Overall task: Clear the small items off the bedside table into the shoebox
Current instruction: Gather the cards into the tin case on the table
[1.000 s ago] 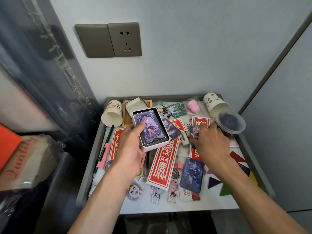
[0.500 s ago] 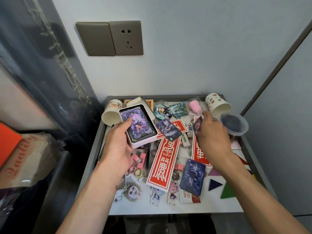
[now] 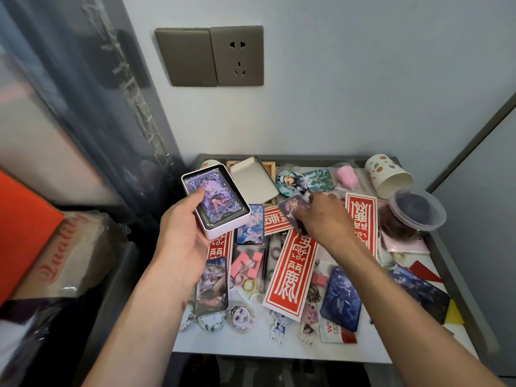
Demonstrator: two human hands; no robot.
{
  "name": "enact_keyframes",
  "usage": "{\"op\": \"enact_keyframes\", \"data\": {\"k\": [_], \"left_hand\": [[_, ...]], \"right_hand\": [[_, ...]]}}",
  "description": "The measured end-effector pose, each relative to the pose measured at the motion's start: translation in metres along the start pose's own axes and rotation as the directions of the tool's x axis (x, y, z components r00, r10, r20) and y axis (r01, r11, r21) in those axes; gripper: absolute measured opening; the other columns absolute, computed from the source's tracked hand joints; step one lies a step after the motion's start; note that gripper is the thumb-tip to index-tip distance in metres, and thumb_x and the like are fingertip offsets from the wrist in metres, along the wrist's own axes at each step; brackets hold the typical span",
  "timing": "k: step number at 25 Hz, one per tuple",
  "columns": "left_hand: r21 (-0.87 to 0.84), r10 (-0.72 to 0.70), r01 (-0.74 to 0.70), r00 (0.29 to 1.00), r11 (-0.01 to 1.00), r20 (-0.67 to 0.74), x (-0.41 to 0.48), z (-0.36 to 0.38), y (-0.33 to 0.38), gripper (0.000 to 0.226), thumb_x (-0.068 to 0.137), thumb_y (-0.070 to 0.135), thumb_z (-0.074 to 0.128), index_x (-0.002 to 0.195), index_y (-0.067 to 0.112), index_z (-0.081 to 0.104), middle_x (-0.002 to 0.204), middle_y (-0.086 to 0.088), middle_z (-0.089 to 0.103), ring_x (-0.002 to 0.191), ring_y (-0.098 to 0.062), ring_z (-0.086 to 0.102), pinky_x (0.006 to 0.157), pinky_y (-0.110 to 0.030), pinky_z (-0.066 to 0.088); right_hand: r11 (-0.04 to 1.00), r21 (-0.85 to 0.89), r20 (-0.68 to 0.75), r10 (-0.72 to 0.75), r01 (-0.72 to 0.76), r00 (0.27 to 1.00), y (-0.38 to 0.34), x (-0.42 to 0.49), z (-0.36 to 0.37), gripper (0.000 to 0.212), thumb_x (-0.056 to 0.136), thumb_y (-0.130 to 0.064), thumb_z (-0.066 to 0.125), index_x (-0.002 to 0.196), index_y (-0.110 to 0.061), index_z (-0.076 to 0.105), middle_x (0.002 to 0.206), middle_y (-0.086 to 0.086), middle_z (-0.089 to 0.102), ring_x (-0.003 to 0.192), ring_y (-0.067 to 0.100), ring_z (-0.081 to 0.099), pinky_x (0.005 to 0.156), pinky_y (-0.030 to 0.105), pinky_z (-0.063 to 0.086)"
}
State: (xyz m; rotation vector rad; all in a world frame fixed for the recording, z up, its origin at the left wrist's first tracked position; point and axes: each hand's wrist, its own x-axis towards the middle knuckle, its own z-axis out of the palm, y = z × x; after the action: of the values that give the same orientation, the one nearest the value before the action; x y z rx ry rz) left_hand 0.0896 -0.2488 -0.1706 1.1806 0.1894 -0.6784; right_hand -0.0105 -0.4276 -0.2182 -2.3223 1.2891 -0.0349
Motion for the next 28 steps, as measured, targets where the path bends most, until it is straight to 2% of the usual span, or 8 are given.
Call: {"op": "enact_keyframes", "data": {"k": [3, 7, 13, 19, 21, 22, 24, 28], "left_hand": [[-0.016, 0.000, 0.000, 1.000, 1.000, 0.001, 0.001, -0.006, 0.004, 0.031, 0.096, 0.021, 0.057, 0.119, 0.004, 0.067, 0.103, -0.017, 0.075, 0.072, -0.024, 0.074, 0.061, -0.038, 0.062], [0.013, -0.010, 0.010, 1.000, 1.000, 0.010, 0.001, -0.008, 0.004, 0.033, 0.096, 0.023, 0.057, 0.121, 0.003, 0.066, 0.104, -0.016, 0.075, 0.080, -0.028, 0.074, 0.071, -0.042, 0.061], [0.044, -0.016, 0.016, 1.000, 0.999, 0.014, 0.003, -0.008, -0.001, 0.033, 0.095, 0.024, 0.059, 0.121, 0.005, 0.066, 0.104, -0.015, 0.075, 0.092, -0.031, 0.073, 0.087, -0.048, 0.056], [0.045, -0.006, 0.005, 1.000, 0.999, 0.027, 0.002, -0.002, -0.006, 0.032, 0.096, 0.021, 0.058, 0.122, 0.006, 0.065, 0.104, -0.013, 0.076, 0.080, -0.024, 0.074, 0.074, -0.040, 0.061], [0.044, -0.015, 0.013, 0.999, 0.999, 0.048, -0.002, 0.001, -0.009, 0.030, 0.096, 0.021, 0.057, 0.123, 0.007, 0.065, 0.104, -0.013, 0.076, 0.076, -0.022, 0.074, 0.066, -0.038, 0.062], [0.047, -0.018, 0.015, 0.998, 0.999, 0.059, -0.005, 0.004, -0.011, 0.029, 0.096, 0.021, 0.057, 0.121, 0.008, 0.066, 0.103, -0.012, 0.076, 0.074, -0.021, 0.074, 0.064, -0.038, 0.062], [0.053, -0.026, 0.022, 0.997, 0.998, 0.072, -0.013, 0.010, -0.014, 0.028, 0.097, 0.021, 0.057, 0.119, 0.007, 0.066, 0.104, -0.014, 0.075, 0.075, -0.023, 0.073, 0.066, -0.042, 0.061], [0.075, -0.039, 0.033, 0.995, 0.997, 0.089, -0.024, 0.015, -0.022, 0.034, 0.098, 0.022, 0.056, 0.126, 0.003, 0.061, 0.115, -0.021, 0.071, 0.102, -0.036, 0.069, 0.087, -0.049, 0.055]], "right_hand": [[0.989, -0.146, -0.063, 0.010, -0.019, 0.998, -0.002, -0.002, 0.002, 0.069, 0.078, -0.059, 0.068, 0.125, -0.012, 0.051, 0.128, 0.015, 0.053, 0.114, 0.033, 0.055, 0.095, 0.046, 0.048], [0.982, -0.187, -0.016, 0.012, -0.015, 1.000, -0.010, -0.001, 0.001, 0.067, 0.079, -0.055, 0.071, 0.122, -0.008, 0.050, 0.120, 0.016, 0.060, 0.110, 0.035, 0.057, 0.097, 0.048, 0.046], [0.979, -0.198, 0.002, 0.049, -0.048, 0.999, -0.016, -0.002, -0.002, 0.079, 0.076, -0.048, 0.076, 0.133, -0.003, 0.042, 0.135, 0.021, 0.046, 0.123, 0.038, 0.048, 0.102, 0.048, 0.043], [0.978, 0.208, -0.089, -0.004, 0.022, 0.996, -0.015, -0.007, -0.017, 0.037, 0.095, -0.021, 0.060, 0.126, -0.011, 0.042, 0.109, 0.010, 0.064, 0.085, 0.026, 0.066, 0.067, 0.042, 0.059], [0.878, 0.471, -0.124, -0.033, 0.088, 0.992, -0.016, -0.014, -0.032, 0.019, 0.099, -0.019, 0.052, 0.117, -0.015, 0.049, 0.103, 0.004, 0.067, 0.075, 0.013, 0.066, 0.054, 0.024, 0.054], [0.766, 0.632, -0.105, -0.069, 0.120, 0.992, -0.019, -0.021, -0.039, 0.013, 0.099, -0.018, 0.052, 0.112, -0.017, 0.053, 0.097, 0.000, 0.069, 0.071, 0.009, 0.067, 0.052, 0.018, 0.051], [0.568, 0.809, -0.044, -0.193, 0.148, 0.980, -0.031, -0.041, -0.046, 0.012, 0.097, -0.014, 0.055, 0.108, -0.015, 0.060, 0.086, -0.003, 0.074, 0.070, 0.006, 0.071, 0.056, 0.016, 0.053], [0.724, 0.653, -0.001, -0.292, 0.222, 0.956, -0.052, -0.059, -0.030, 0.012, 0.092, -0.014, 0.064, 0.103, -0.013, 0.068, 0.089, 0.003, 0.074, 0.081, 0.020, 0.072, 0.078, 0.044, 0.059]]}}
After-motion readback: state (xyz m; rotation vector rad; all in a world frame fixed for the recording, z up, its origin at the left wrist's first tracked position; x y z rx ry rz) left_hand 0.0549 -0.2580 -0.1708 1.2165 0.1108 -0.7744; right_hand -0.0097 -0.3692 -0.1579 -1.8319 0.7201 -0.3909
